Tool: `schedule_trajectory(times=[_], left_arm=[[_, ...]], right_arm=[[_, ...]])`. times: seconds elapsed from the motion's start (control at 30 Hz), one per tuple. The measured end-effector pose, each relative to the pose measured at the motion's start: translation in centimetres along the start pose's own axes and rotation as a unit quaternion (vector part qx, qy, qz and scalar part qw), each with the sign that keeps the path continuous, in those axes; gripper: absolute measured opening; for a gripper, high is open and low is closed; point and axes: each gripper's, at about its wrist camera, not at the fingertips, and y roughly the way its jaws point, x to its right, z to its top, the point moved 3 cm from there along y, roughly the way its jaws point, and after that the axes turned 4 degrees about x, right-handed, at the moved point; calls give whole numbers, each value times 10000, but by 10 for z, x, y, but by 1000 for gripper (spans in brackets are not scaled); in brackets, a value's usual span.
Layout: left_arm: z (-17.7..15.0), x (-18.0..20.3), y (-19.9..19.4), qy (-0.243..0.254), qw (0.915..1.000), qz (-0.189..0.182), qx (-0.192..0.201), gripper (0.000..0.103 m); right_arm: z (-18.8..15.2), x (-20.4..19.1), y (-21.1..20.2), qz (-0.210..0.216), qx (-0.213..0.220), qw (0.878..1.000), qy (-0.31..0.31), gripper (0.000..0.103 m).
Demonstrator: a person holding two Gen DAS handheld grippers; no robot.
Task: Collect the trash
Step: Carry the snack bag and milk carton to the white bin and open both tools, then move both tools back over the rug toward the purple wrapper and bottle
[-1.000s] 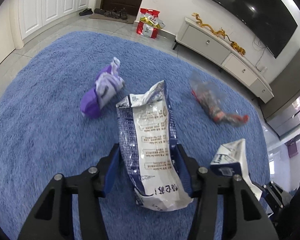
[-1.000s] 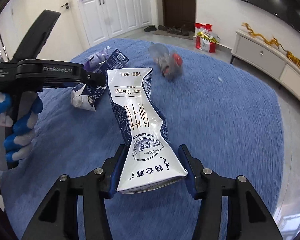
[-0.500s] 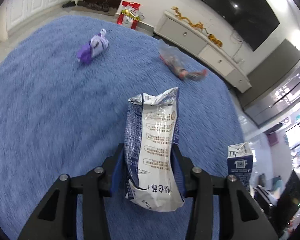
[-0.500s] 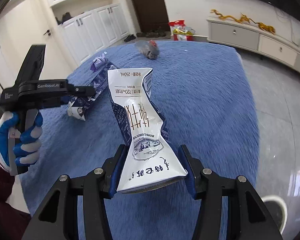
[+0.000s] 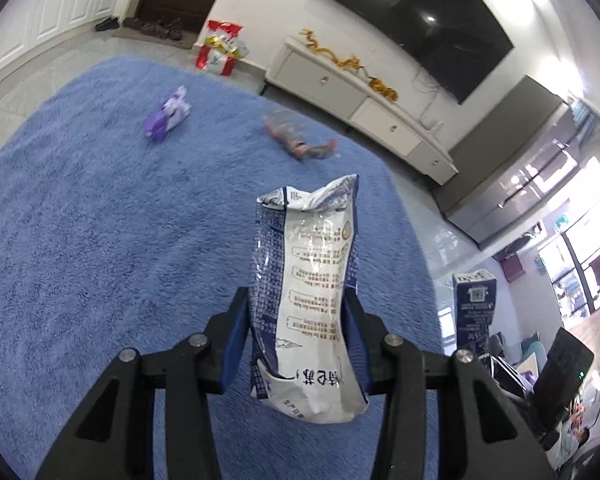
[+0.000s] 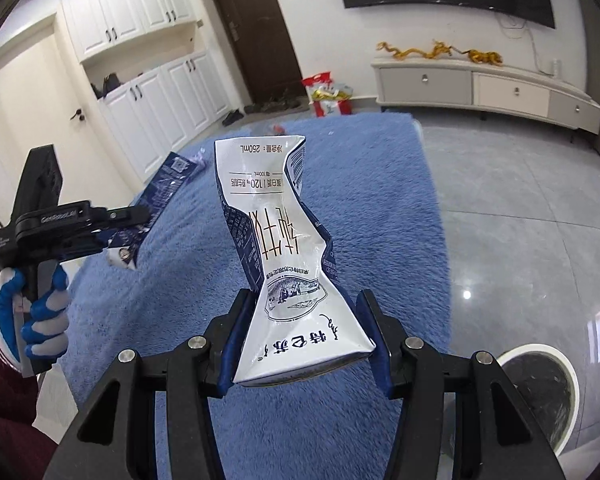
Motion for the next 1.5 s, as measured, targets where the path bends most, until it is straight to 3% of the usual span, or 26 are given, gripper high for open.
schedule_trajectory(times=[0.2,0.4,0.73,0.9,1.07,1.17,1.23,1.33,1.5], left_arm=[[-6,49,-1,427,9983,-376,-105,42],[-27,118,18,1087,9899,-789,-456,42],[-84,247,77,2234,9581,-1252,-1280,42],[-114,301,120,2641,9408,-1267,-1705,42],[-140,332,162,2803,9315,-1245,-1956,43],[-153,346,190,2788,9283,-1304,-2087,45],[-161,350,204,2694,9279,-1364,-2188,50],[-163,352,211,2501,9286,-1473,-2311,52],[-157,352,200,2703,9279,-1468,-2105,52]], right_arm=[[-13,23,-36,-271,303,9987,305,52],[-40,70,-71,-750,521,9923,835,52],[-109,171,-108,-1809,447,9651,1839,52],[-130,211,-107,-2055,353,9510,2282,52],[-141,239,-95,-2209,246,9403,2576,53],[-150,255,-87,-2361,156,9336,2690,68],[-157,260,-86,-2451,119,9300,2737,71],[-164,262,-89,-2531,84,9265,2782,71],[-172,256,-101,-2696,42,9220,2779,71]])
